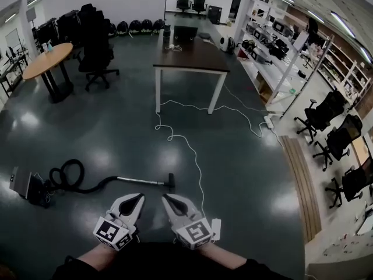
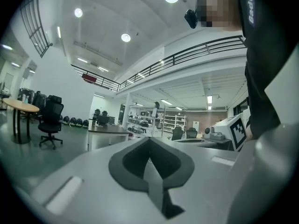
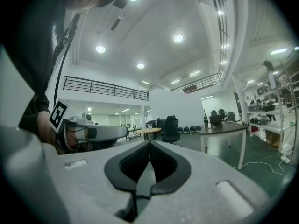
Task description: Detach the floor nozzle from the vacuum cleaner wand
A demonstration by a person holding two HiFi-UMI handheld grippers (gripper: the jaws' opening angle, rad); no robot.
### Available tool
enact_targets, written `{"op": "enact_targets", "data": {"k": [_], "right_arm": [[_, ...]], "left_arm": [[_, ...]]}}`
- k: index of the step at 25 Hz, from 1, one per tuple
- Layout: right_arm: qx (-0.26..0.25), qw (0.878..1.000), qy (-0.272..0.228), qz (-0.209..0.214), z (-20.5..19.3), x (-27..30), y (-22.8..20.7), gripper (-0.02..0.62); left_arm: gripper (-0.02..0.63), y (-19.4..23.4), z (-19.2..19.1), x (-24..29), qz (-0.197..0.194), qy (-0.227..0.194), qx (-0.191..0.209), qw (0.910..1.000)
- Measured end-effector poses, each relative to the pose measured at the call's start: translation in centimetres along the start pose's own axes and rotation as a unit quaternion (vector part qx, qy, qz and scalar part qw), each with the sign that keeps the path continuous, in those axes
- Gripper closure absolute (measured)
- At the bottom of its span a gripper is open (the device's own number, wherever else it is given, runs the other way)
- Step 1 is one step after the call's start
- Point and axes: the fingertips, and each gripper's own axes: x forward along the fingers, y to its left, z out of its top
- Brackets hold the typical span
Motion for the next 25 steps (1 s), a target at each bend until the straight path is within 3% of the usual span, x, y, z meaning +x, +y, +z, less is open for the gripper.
{"op": "enact_targets", "data": {"k": [5,11,18,25], "right_arm": [[0.014,0.999,0.012,0.03,-1.5,-0.6,-1.9,0.594],[0.025,0.999,0.039,0.025,-4.1,1.3,-3.6,0.592],[0.006,0.998,0.063,-0.004,-4.4,6.8,-4.4,0.591],[0.005,0.993,0.102,-0.057,-5.7,14.7,-5.7,0.577]], "left_arm": [[0.604,0.2,-1.4,1.4,0.046,0.016,0.011,0.9988],[0.604,2.9,-2.2,1.4,0.066,0.028,0.013,0.9973],[0.604,9.8,-2.8,3.1,0.039,0.027,0.009,0.9988],[0.604,20.7,-3.7,4.9,0.019,0.048,-0.007,0.9986]]}}
